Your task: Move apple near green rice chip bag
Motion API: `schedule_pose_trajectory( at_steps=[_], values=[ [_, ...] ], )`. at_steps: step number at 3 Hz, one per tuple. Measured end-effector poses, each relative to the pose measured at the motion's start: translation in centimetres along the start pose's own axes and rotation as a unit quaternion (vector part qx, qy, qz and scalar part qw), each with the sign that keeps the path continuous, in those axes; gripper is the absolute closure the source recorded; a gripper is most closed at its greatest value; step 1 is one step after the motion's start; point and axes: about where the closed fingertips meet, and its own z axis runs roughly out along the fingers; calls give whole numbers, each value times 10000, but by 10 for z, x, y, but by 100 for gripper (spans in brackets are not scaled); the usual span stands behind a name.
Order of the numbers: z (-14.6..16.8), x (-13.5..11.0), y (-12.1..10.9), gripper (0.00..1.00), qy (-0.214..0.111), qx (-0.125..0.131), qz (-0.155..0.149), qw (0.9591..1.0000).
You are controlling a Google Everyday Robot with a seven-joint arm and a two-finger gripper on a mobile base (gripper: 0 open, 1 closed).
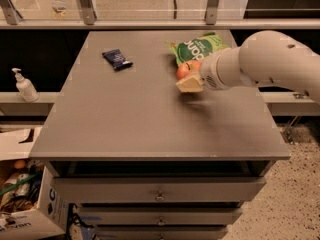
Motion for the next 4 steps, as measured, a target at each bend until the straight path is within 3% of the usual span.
schedule_pose_trajectory(
  at_steps=[2,3,4],
  values=[
    [11,19,-37,100,26,245,462,9986],
    [22,26,-40,100,30,255,669,9974],
    [27,28,-39,84,51,228,794,9966]
  ],
)
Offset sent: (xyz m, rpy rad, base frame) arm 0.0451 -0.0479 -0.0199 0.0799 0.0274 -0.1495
